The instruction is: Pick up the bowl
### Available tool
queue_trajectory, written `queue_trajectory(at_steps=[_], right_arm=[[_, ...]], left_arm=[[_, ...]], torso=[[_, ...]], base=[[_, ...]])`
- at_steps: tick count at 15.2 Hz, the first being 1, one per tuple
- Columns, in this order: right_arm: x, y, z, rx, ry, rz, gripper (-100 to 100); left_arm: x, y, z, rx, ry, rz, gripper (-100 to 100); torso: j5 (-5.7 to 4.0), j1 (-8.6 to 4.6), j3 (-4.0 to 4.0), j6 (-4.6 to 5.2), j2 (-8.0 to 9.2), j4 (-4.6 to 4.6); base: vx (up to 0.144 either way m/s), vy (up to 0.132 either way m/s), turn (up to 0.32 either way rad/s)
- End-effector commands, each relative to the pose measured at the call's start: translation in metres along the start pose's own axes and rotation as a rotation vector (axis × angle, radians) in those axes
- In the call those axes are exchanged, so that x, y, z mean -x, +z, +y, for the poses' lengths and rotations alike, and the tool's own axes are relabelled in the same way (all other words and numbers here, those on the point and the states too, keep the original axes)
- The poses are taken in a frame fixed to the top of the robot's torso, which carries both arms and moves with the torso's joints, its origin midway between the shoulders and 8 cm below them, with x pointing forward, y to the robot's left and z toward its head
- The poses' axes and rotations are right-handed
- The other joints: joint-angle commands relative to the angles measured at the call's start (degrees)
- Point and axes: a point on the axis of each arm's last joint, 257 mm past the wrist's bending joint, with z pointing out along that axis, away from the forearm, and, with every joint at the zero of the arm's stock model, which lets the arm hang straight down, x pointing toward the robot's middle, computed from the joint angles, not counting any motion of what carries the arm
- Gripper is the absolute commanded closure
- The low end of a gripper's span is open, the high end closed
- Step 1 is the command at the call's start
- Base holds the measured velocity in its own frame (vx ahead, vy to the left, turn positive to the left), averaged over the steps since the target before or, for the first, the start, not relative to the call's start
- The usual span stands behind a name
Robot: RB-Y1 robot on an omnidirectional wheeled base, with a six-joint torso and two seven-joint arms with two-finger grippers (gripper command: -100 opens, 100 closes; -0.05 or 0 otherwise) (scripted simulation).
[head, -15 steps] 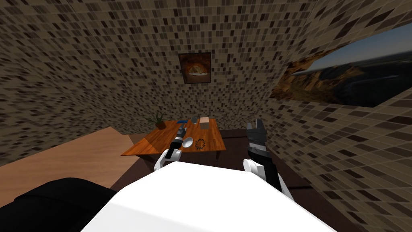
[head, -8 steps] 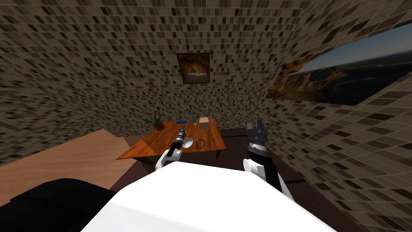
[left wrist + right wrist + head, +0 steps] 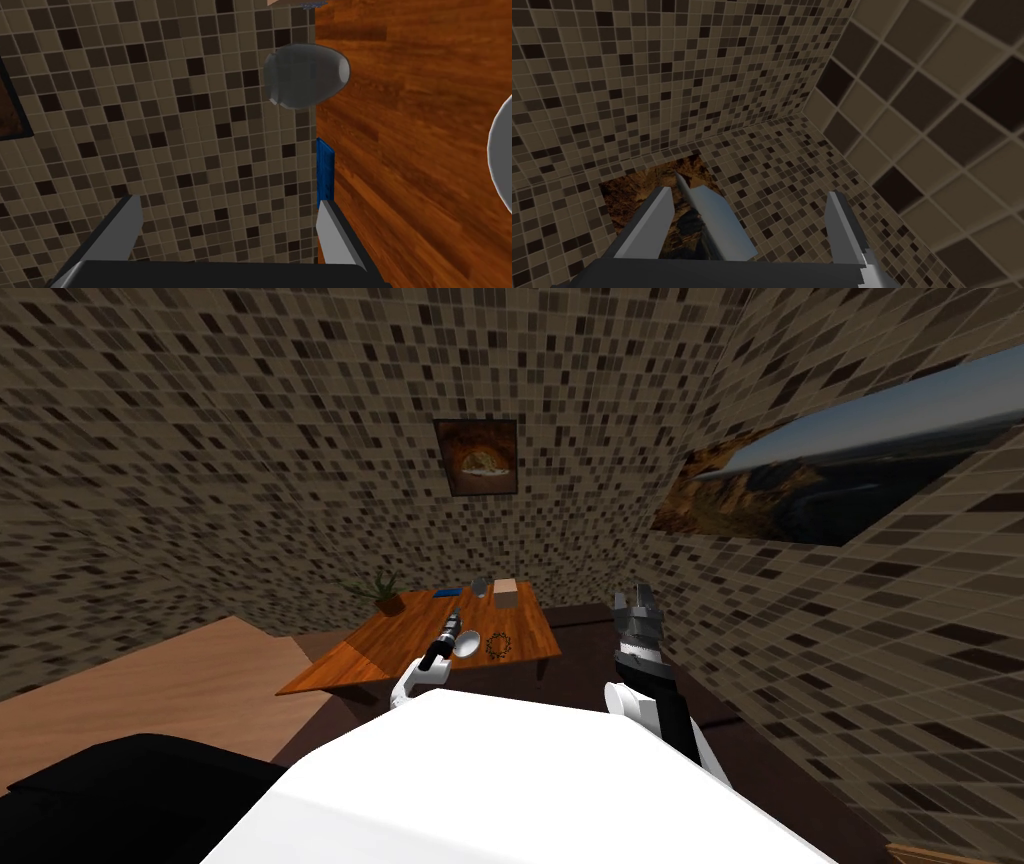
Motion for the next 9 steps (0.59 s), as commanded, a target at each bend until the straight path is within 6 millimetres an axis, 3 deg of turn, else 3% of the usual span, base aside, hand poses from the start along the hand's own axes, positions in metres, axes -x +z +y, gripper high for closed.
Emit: queue_trajectory(at_steps=[1, 3, 5, 6, 7, 9], right_arm=[[0.0, 0.0, 0.0, 0.0, 0.0, 0.0, 0], [0.0, 0.0, 0.0, 0.0, 0.0, 0.0, 0], [0.0, 0.0, 0.0, 0.0, 0.0, 0.0, 0], [0.0, 0.0, 0.0, 0.0, 0.0, 0.0, 0], [0.0, 0.0, 0.0, 0.0, 0.0, 0.0, 0], [0.0, 0.0, 0.0, 0.0, 0.0, 0.0, 0]], left_arm=[[0.002, 0.008, 0.022, 0.068, -0.001, -0.01, -100], [0.003, 0.007, 0.032, 0.102, -0.002, -0.012, -100], [0.007, 0.009, 0.058, 0.175, -0.004, -0.021, -100], [0.007, 0.009, 0.058, 0.178, -0.004, -0.022, -100], [0.01, 0.011, 0.077, 0.232, -0.008, -0.029, -100], [0.01, 0.009, 0.084, 0.254, -0.008, -0.03, -100]], torso=[[0.0, 0.0, 0.0, 0.0, 0.0, 0.0], [0.0, -0.01, -0.01, 0.01, -0.01, -0.01], [-0.01, -0.02, -0.01, 0.02, -0.01, 0.0], [0.0, -0.02, -0.01, 0.01, -0.01, 0.0], [-0.01, -0.05, -0.01, 0.0, -0.02, 0.0], [-0.01, -0.04, -0.02, 0.01, -0.03, -0.01]], base=[[-0.016, 0.045, -0.075], [-0.014, 0.045, -0.064], [-0.02, 0.045, -0.09], [-0.012, 0.032, -0.036], [-0.011, 0.039, -0.077], [-0.01, 0.039, -0.057]])
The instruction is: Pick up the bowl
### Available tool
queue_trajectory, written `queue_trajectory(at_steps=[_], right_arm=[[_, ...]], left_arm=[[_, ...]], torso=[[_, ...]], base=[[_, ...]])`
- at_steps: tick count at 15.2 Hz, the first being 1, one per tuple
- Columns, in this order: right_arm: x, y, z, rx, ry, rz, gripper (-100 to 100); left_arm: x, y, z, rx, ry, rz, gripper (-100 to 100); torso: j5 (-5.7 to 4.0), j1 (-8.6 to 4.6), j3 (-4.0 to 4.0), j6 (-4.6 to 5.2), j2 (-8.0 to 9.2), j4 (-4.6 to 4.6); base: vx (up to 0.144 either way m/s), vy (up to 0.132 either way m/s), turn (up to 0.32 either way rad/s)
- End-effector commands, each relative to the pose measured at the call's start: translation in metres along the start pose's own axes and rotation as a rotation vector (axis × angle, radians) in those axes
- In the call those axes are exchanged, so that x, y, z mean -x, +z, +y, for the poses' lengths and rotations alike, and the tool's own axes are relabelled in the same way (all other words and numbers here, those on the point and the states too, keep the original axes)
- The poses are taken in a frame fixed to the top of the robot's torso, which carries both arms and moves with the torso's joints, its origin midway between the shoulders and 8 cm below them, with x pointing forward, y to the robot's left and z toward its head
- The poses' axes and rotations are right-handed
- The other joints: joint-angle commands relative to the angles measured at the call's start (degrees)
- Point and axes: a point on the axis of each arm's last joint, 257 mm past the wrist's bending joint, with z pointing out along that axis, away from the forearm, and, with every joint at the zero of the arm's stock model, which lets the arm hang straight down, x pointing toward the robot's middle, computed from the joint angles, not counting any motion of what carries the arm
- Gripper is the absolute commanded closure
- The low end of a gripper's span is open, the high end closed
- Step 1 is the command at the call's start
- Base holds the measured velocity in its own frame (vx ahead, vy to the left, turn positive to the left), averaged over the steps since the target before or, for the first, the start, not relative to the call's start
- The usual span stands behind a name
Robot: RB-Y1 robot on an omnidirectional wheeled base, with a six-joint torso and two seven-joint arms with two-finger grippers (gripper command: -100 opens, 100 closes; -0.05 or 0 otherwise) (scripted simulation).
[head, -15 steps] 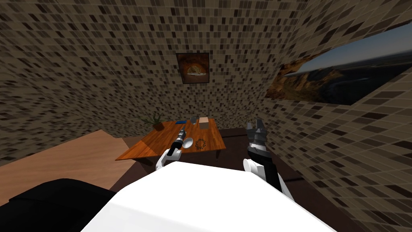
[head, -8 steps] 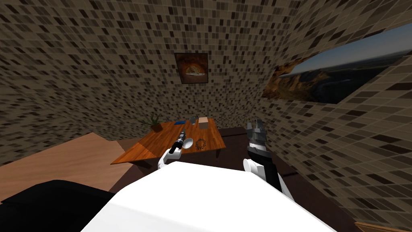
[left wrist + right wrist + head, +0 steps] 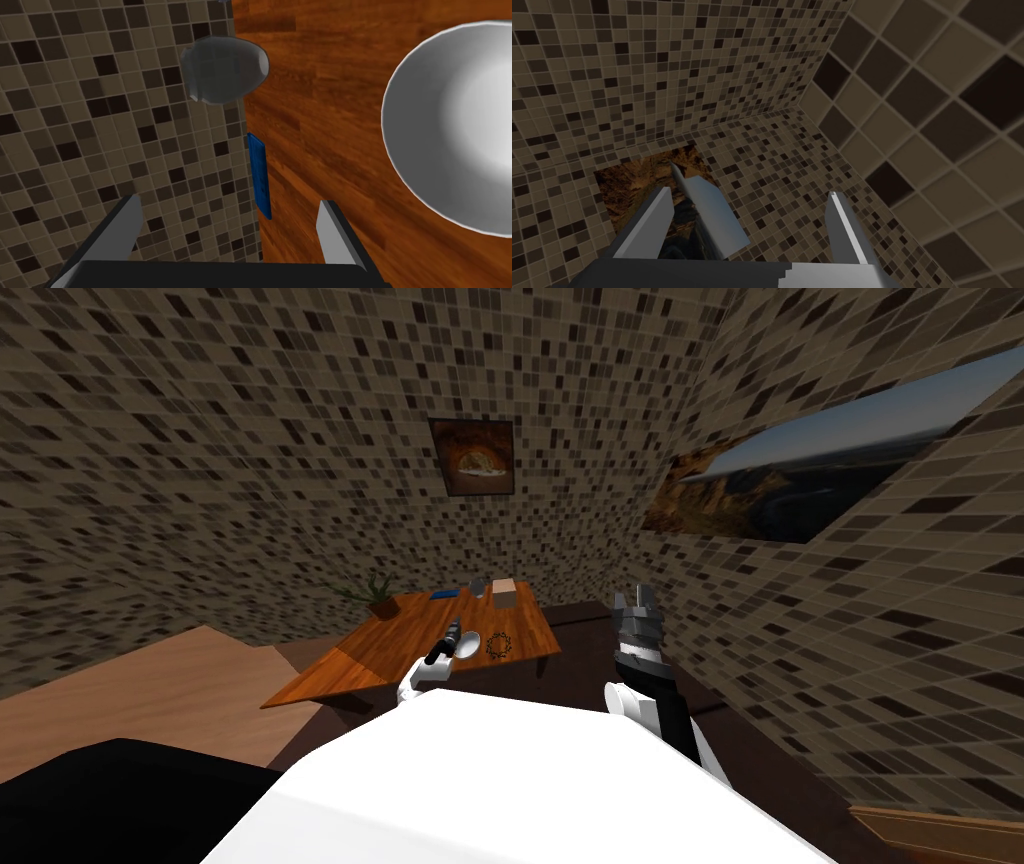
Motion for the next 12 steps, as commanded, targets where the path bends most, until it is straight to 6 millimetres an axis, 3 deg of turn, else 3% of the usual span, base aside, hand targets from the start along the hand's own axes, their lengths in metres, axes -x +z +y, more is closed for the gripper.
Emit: queue_trajectory(at_steps=[1, 4, 5, 6, 8, 12], right_arm=[[0.0, 0.0, 0.0, 0.0, 0.0, 0.0, 0], [0.0, 0.0, 0.0, 0.0, 0.0, 0.0, 0], [0.0, 0.0, 0.0, 0.0, 0.0, 0.0, 0], [0.0, 0.0, 0.0, 0.0, 0.0, 0.0, 0], [0.0, 0.0, 0.0, 0.0, 0.0, 0.0, 0], [0.0, 0.0, 0.0, 0.0, 0.0, 0.0, 0]], left_arm=[[0.004, 0.006, 0.023, 0.074, -0.005, -0.008, -100], [0.007, 0.009, 0.052, 0.165, -0.011, -0.015, -100], [0.007, 0.009, 0.053, 0.168, -0.011, -0.015, -100], [0.008, 0.011, 0.068, 0.222, -0.018, -0.019, -100], [0.009, 0.01, 0.076, 0.241, -0.018, -0.02, -100], [0.009, 0.008, 0.118, 0.382, -0.033, -0.026, -100]], torso=[[0.0, 0.0, 0.0, 0.0, 0.0, 0.0], [0.01, 0.08, 0.0, 0.03, 0.01, 0.0], [0.02, 0.1, 0.01, 0.01, 0.01, 0.0], [0.01, 0.05, 0.01, -0.01, 0.02, 0.0], [0.01, 0.02, 0.01, 0.0, 0.01, 0.0], [0.0, 0.01, 0.0, 0.02, 0.0, 0.0]], base=[[-0.01, 0.041, -0.087], [-0.016, 0.059, -0.107], [-0.014, 0.041, -0.027], [-0.012, 0.038, -0.068], [-0.012, 0.034, -0.059], [-0.011, 0.042, -0.094]])
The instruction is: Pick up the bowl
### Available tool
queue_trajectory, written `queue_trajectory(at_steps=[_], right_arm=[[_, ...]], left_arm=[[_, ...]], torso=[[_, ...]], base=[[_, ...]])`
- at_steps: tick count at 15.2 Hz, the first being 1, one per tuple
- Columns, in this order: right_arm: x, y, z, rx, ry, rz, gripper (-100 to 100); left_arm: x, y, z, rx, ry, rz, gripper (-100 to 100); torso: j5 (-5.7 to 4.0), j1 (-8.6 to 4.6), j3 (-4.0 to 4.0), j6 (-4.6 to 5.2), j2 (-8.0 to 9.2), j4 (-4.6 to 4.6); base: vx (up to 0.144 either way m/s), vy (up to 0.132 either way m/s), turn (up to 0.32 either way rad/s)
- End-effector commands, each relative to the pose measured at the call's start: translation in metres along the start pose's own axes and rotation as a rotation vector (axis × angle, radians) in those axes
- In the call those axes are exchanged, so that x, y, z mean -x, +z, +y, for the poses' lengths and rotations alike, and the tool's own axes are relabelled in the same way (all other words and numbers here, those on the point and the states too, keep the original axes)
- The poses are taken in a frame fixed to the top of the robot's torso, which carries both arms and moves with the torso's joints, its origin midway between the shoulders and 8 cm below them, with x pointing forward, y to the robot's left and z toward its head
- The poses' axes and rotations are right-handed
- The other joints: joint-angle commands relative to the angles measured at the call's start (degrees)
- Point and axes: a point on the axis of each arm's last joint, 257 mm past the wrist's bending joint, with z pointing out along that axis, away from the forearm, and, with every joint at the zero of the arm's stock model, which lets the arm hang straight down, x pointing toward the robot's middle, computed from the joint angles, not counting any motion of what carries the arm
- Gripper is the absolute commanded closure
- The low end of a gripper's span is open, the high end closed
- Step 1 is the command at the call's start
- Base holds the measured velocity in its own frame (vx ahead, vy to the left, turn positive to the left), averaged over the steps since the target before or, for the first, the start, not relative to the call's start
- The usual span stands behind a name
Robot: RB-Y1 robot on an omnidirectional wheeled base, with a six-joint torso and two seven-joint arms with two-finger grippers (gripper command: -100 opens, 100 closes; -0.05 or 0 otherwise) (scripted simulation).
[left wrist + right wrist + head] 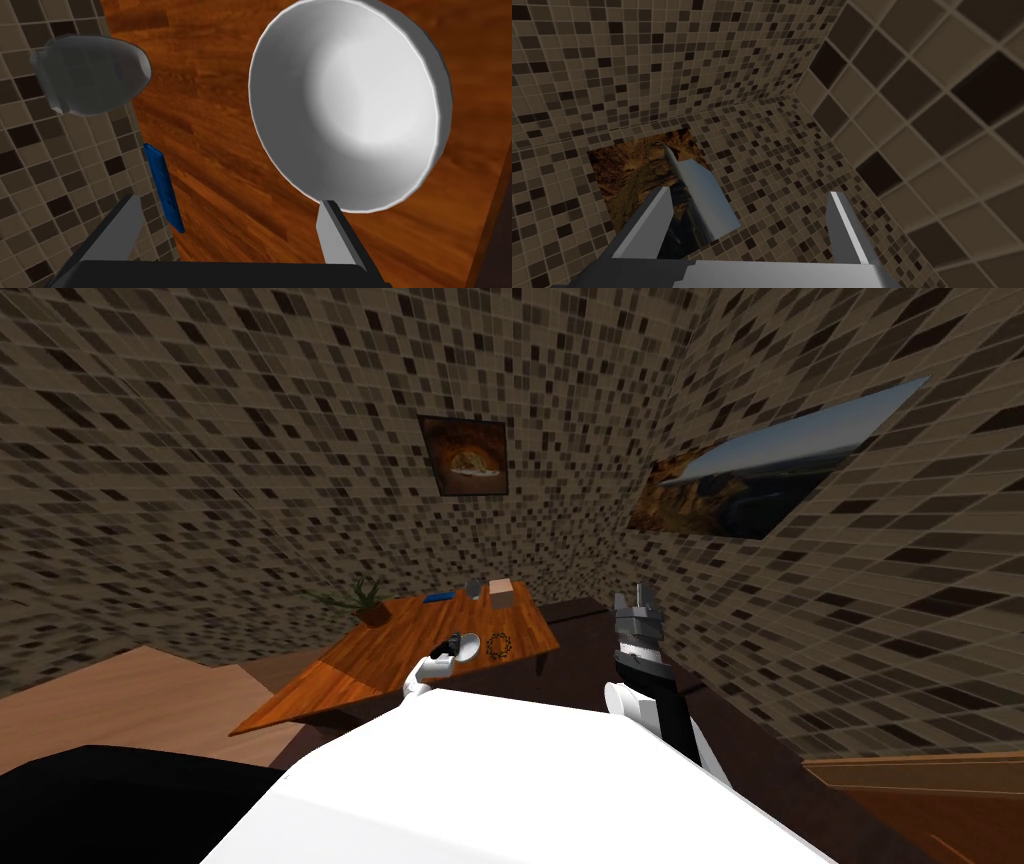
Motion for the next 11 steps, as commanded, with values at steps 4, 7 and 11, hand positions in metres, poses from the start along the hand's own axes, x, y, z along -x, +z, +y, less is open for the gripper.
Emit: queue_trajectory(at_steps=[4, 7, 11], right_arm=[[0.0, 0.0, 0.0, 0.0, 0.0, 0.0, 0], [0.0, 0.0, 0.0, 0.0, 0.0, 0.0, 0], [0.0, 0.0, 0.0, 0.0, 0.0, 0.0, 0]], left_arm=[[-0.001, 0.009, 0.044, 0.159, -0.017, 0.0, -100], [-0.002, 0.011, 0.067, 0.234, -0.024, 0.0, -100], [-0.007, 0.01, 0.094, 0.339, -0.038, 0.008, -100]], torso=[[0.01, 0.01, -0.01, -0.01, -0.03, 0.0], [0.0, -0.03, -0.03, 0.01, -0.05, -0.01], [-0.01, -0.04, -0.04, 0.0, -0.07, -0.01]], base=[[-0.006, 0.05, -0.072], [-0.001, 0.041, -0.098], [0.001, 0.037, -0.067]])
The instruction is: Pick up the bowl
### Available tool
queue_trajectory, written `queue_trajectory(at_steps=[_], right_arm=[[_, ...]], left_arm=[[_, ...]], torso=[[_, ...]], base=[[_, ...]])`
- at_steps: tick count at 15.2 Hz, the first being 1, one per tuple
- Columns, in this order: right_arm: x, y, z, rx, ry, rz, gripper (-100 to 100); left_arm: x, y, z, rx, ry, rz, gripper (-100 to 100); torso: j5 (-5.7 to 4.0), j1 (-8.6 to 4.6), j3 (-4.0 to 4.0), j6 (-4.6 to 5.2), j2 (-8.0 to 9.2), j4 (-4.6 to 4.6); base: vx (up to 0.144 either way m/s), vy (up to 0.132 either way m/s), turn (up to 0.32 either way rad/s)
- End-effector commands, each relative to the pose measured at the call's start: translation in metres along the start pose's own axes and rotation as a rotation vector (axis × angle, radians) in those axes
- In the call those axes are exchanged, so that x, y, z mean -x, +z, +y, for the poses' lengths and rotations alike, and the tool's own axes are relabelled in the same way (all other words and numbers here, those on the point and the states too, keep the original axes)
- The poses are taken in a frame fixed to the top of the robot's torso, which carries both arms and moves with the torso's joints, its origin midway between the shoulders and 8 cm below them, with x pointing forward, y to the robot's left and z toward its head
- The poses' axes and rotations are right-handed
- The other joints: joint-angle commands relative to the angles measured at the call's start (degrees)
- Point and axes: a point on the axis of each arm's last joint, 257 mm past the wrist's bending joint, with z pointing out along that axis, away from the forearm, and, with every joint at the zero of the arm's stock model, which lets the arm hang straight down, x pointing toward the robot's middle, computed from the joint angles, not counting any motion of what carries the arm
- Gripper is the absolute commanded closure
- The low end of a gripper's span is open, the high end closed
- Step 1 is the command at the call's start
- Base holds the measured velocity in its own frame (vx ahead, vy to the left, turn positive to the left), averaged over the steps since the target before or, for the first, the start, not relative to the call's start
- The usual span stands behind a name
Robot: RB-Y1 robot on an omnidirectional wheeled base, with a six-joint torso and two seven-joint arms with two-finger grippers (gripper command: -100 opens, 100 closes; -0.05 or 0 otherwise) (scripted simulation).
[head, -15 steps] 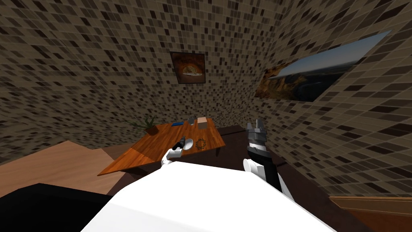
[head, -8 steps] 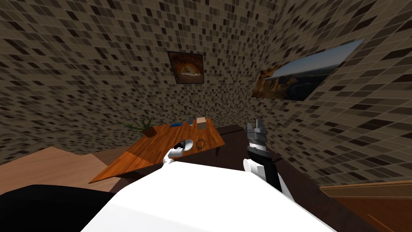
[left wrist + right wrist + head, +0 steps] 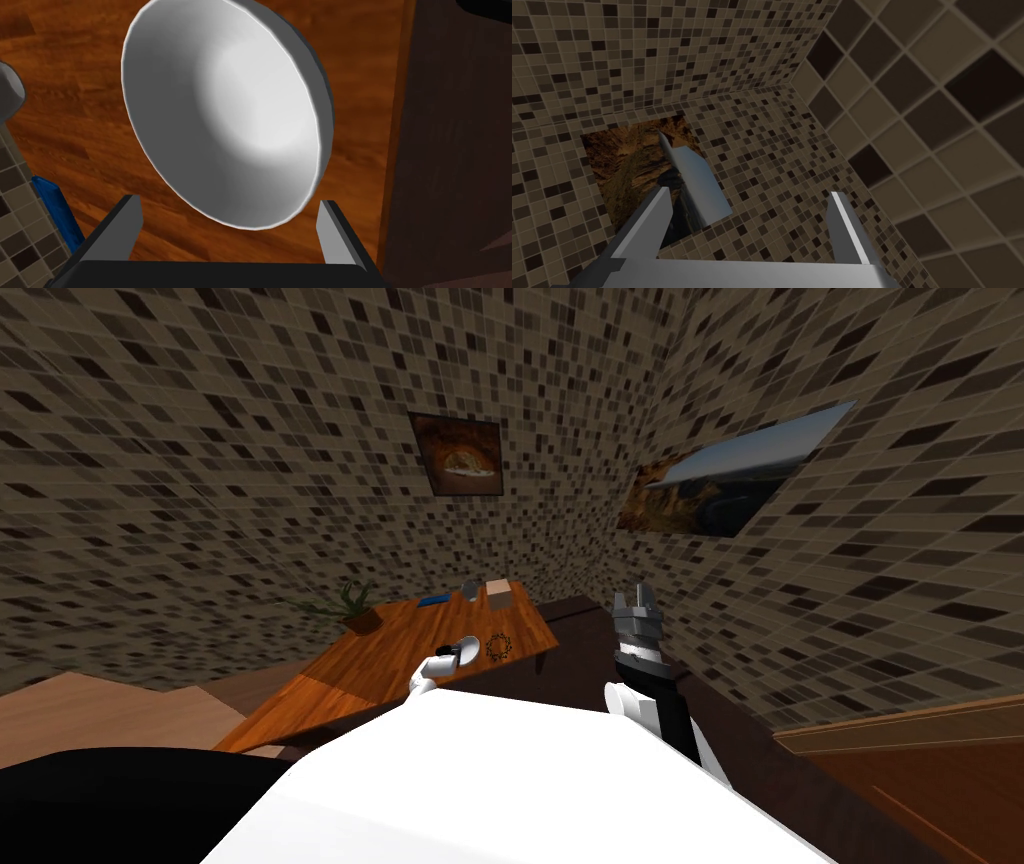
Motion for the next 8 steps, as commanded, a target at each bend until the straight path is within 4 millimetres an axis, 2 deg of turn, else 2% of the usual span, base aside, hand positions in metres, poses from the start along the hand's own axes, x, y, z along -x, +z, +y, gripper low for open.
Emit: queue_trajectory(at_steps=[1, 2, 3, 4, 5, 6, 7, 8], right_arm=[[0.0, 0.0, 0.0, 0.0, 0.0, 0.0, 0], [0.0, 0.0, 0.0, 0.0, 0.0, 0.0, 0], [0.0, 0.0, 0.0, 0.0, 0.0, 0.0, 0], [0.0, 0.0, 0.0, 0.0, 0.0, 0.0, 0], [0.0, 0.0, 0.0, 0.0, 0.0, 0.0, 0], [0.0, 0.0, 0.0, 0.0, 0.0, 0.0, 0], [0.0, 0.0, 0.0, 0.0, 0.0, 0.0, 0], [0.0, 0.0, 0.0, 0.0, 0.0, 0.0, 0]], left_arm=[[-0.001, 0.003, 0.013, 0.052, -0.005, 0.003, -100], [-0.004, 0.006, 0.026, 0.1, -0.011, 0.008, -100], [-0.004, 0.006, 0.027, 0.103, -0.011, 0.008, -100], [-0.006, 0.007, 0.038, 0.146, -0.016, 0.013, -100], [-0.006, 0.007, 0.039, 0.149, -0.016, 0.013, -100], [-0.009, 0.008, 0.049, 0.192, -0.02, 0.018, -100], [-0.009, 0.008, 0.049, 0.192, -0.02, 0.018, -100], [-0.012, 0.008, 0.059, 0.229, -0.024, 0.024, -100]], torso=[[0.0, 0.0, 0.0, 0.0, 0.0, 0.0], [0.0, 0.01, 0.0, -0.02, -0.01, 0.0], [0.0, 0.03, -0.01, -0.01, -0.01, -0.01], [0.0, 0.01, -0.01, -0.02, -0.02, -0.01], [0.0, 0.0, -0.01, -0.01, -0.03, -0.01], [0.0, 0.0, -0.01, -0.02, -0.02, -0.01], [0.0, -0.01, -0.02, -0.02, -0.04, -0.01], [0.0, -0.01, -0.03, -0.02, -0.05, -0.01]], base=[[0.004, 0.045, -0.084], [0.006, 0.047, -0.086], [0.006, 0.042, -0.07], [0.009, 0.04, -0.083], [0.008, 0.038, -0.072], [0.014, 0.037, -0.066], [0.017, 0.037, -0.06], [0.014, 0.038, -0.079]])
